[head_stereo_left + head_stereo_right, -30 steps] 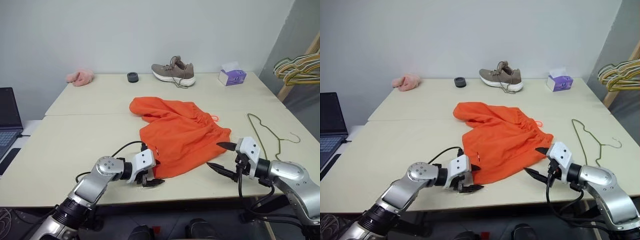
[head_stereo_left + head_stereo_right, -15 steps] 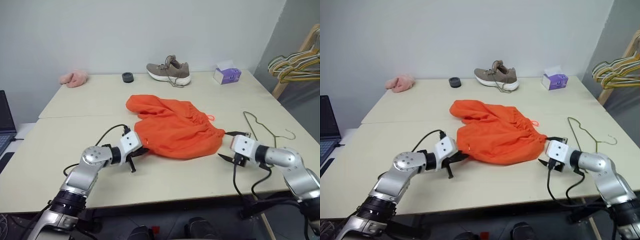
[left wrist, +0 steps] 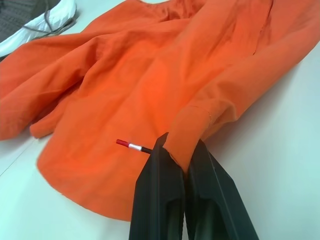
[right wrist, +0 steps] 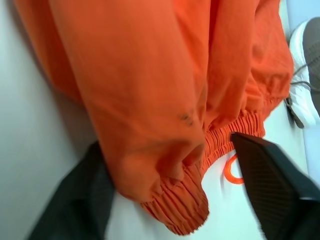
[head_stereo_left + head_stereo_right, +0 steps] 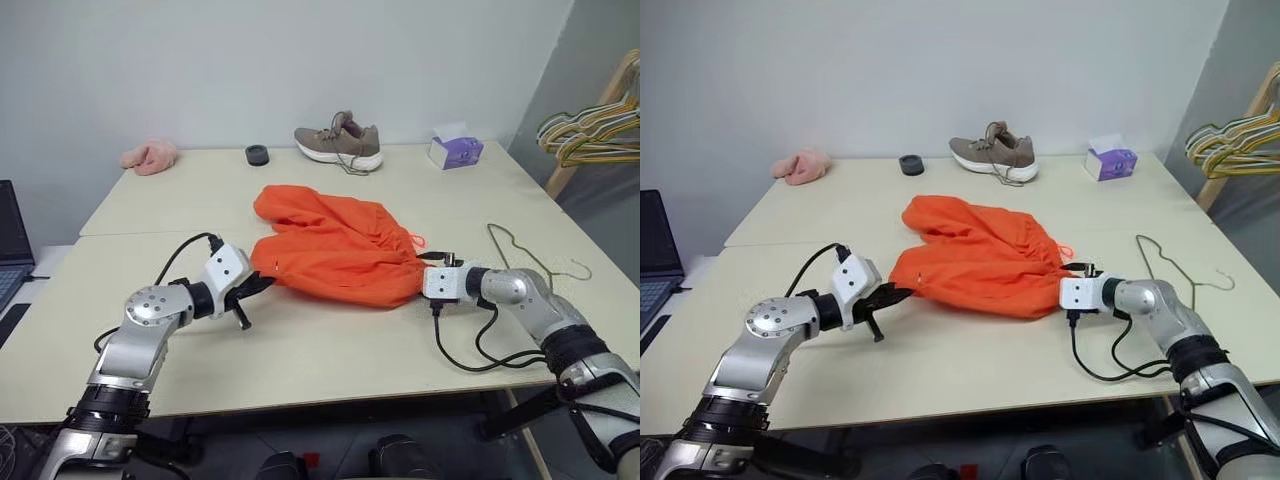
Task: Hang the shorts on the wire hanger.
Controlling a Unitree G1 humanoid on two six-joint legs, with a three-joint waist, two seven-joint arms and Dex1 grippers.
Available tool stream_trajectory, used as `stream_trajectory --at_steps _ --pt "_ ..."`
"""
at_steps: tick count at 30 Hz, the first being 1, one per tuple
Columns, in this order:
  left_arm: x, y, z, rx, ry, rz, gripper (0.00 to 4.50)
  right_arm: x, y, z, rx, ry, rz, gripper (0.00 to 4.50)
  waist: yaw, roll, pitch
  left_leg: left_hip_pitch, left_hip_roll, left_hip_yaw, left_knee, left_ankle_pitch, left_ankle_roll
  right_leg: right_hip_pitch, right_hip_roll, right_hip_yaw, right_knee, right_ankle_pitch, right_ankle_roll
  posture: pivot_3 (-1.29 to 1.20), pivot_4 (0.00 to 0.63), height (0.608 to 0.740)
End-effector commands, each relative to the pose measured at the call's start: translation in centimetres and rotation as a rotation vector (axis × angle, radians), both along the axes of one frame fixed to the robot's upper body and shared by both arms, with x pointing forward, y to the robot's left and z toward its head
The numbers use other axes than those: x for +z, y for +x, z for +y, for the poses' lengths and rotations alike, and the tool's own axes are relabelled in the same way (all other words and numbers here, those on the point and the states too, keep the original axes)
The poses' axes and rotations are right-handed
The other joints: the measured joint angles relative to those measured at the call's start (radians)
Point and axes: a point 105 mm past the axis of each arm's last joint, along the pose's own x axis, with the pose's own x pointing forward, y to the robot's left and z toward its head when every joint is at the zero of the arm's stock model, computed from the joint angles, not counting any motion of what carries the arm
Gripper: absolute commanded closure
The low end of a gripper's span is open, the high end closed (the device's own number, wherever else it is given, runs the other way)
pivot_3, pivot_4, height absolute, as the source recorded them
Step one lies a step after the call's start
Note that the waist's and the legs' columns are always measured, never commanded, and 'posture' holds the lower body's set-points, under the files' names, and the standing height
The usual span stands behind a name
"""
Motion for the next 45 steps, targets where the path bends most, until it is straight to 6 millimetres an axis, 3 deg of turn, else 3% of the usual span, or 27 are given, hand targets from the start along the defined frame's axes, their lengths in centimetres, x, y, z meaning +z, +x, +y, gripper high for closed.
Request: stream_trajectory --at_steps 1,7,12,18,22,26,30,38,45 --pt "2.0 0.3 0.7 -0.002 0.022 -0.07 4.5 1.9 1.0 0.5 0.051 -0.02 -0.066 2.33 -0.003 0.0 0.0 0.0 0.0 0.0 0.0 0.0 0.0 0.0 0.0 0.0 0.0 0.0 0.0 -0.12 0.009 0.74" --pt "1.9 0.5 1.3 -0.023 0.109 -0.084 4.5 3.6 1.1 0.2 0.125 -0.067 -0.087 4.45 -0.006 0.0 0.0 0.0 0.0 -0.001 0.0 0.0 0.0 0.0 0.0 0.0 0.0 0.0 0.0 -0.12 0.01 0.74" --pt "0.6 -0.6 2.0 -0.109 0.221 -0.028 4.5 5.0 -1.4 -2.3 0.204 -0.195 -0.002 4.45 -0.002 0.001 0.001 -0.001 -0.001 -0.002 0.0 0.0 0.0 0.0 -0.002 0.0 0.0 0.0 0.0 -0.14 0.016 0.74" --pt "-0.8 -1.4 1.4 -0.204 0.296 -0.01 4.5 4.0 -4.9 -4.6 0.19 -0.321 0.146 4.45 -0.003 0.002 0.001 0.0 -0.001 -0.004 -0.001 0.0 0.0 0.001 -0.007 -0.001 0.0 -0.001 -0.001 -0.16 0.025 0.74" --pt "-1.7 -2.2 0.7 -0.283 0.344 0.012 4.5 3.4 -8.5 -5.6 0.164 -0.355 0.312 4.45 -0.002 0.004 0.002 -0.001 -0.001 -0.003 -0.001 0.0 0.0 0.0 -0.008 -0.001 0.001 -0.001 -0.002 -0.17 0.031 0.74" --pt "-2.3 -3.8 0.8 -0.348 0.343 0.113 4.5 3.4 -11.7 -4.1 0.174 -0.291 0.434 4.45 -0.005 0.004 0.002 0.0 0.0 -0.003 0.0 0.0 0.0 0.001 -0.007 -0.001 0.001 -0.002 -0.001 -0.19 0.037 0.74" --pt "-3.2 -7.7 2.0 -0.447 0.363 0.339 4.5 3.4 -13.7 -2.1 0.187 -0.214 0.52 4.45 -0.021 0.004 0.003 0.001 0.002 -0.002 -0.001 0.0 0.0 0.0 -0.006 -0.001 0.001 -0.005 0.0 -0.19 0.04 0.74" --pt "-3.6 -13.5 2.0 -0.532 0.296 0.597 4.5 2.4 -15.7 -1.7 0.22 -0.24 0.612 4.45 -0.019 0.005 0.005 0.001 0.002 -0.002 -0.001 0.0 0.0 -0.002 -0.008 -0.003 0.0 -0.01 -0.008 -0.18 0.042 0.74" --pt "-3.8 -14.9 1.3 -0.541 0.275 0.622 4.5 2.3 -16.1 -1.6 0.234 -0.258 0.608 4.45 -0.001 0.005 0.008 0.001 0.003 -0.002 -0.002 -0.001 -0.001 -0.004 -0.009 -0.004 0.0 -0.011 -0.009 -0.17 0.043 0.74"
